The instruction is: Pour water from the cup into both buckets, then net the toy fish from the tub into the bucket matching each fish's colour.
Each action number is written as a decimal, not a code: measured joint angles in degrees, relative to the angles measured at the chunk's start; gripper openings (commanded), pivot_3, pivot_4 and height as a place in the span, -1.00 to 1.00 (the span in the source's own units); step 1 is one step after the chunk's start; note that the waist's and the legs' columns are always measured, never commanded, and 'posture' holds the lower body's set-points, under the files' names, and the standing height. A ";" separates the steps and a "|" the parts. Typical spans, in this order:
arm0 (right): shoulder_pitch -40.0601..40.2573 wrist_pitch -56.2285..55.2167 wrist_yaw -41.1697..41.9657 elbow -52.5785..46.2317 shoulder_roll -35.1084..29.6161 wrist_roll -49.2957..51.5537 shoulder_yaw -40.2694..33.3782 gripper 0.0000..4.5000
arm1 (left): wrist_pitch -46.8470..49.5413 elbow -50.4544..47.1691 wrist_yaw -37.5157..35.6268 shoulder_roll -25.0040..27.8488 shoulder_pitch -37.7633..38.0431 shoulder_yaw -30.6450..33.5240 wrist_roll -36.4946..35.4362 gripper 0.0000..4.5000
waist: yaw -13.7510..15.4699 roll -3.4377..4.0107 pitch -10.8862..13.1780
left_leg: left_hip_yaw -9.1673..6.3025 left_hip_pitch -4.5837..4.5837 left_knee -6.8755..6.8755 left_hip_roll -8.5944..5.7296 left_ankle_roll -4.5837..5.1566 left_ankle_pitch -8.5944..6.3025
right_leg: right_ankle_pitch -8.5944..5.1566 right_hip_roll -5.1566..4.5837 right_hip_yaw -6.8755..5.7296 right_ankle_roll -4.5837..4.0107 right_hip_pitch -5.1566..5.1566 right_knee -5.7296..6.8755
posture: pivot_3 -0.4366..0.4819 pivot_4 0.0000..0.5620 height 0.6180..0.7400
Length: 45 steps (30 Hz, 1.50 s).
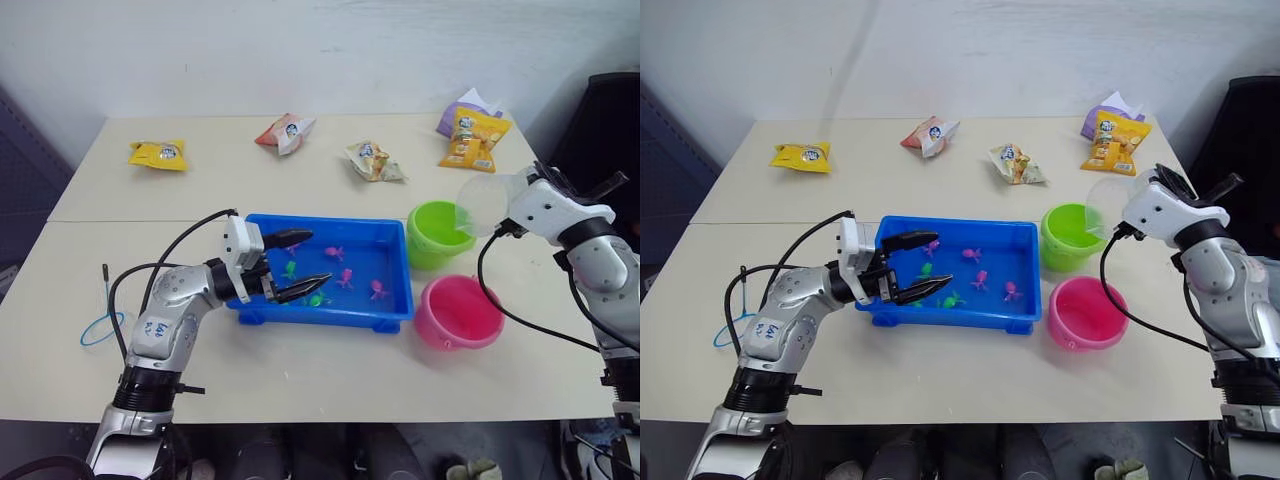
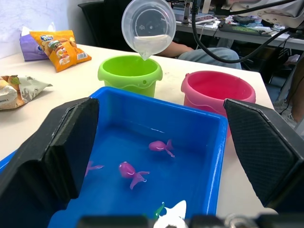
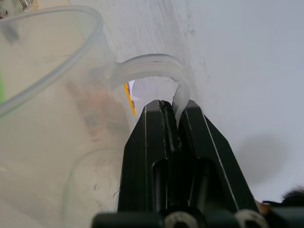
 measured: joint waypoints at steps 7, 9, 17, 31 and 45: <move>-0.70 -1.75 -0.50 1.42 -0.17 -1.56 1.36 -0.97 | -0.09 0.00 0.30 -0.39 0.00 -0.02 0.11 1.00 | 0.00 0.00 0.00 | 0.06 0.02 0.01 0.00 0.00 0.00 | 0.00 0.00 0.06 0.00 -0.02 0.04 | -0.05 -0.47 1.00; -1.76 -2.46 -0.93 2.13 -0.21 -2.34 1.47 -0.97 | -0.25 0.01 0.30 -0.62 0.00 -0.12 0.16 1.00 | -0.03 0.00 0.00 | 0.10 0.03 0.01 0.00 0.00 0.00 | 0.00 0.00 0.09 0.00 -0.03 0.05 | -0.05 -0.47 1.00; -2.38 -5.71 -2.85 3.63 -0.49 -4.69 1.99 -0.97 | -1.92 0.05 0.59 -0.69 0.01 -0.43 1.45 1.00 | -0.05 0.00 0.00 | 0.15 0.05 0.01 0.01 0.00 0.00 | 0.00 0.01 0.13 0.00 -0.04 0.07 | -0.05 -0.47 1.00; -4.32 -11.10 -6.40 5.10 -2.19 -8.16 3.34 -0.97 | -4.41 0.14 0.94 -0.69 0.07 -0.40 1.78 1.00 | -0.04 0.00 0.00 | 0.22 0.07 0.02 0.01 -0.01 0.00 | 0.00 0.02 0.21 0.00 -0.08 0.09 | -0.05 -0.47 1.00; -4.61 -14.16 -11.37 8.38 -2.57 -12.62 4.15 -0.97 | -4.46 0.02 0.19 -0.24 0.83 -0.40 1.72 1.00 | -0.09 0.00 0.00 | 0.26 0.08 0.03 0.01 -0.01 0.00 | 0.00 0.03 0.25 0.00 -0.10 0.13 | -0.05 -0.47 1.00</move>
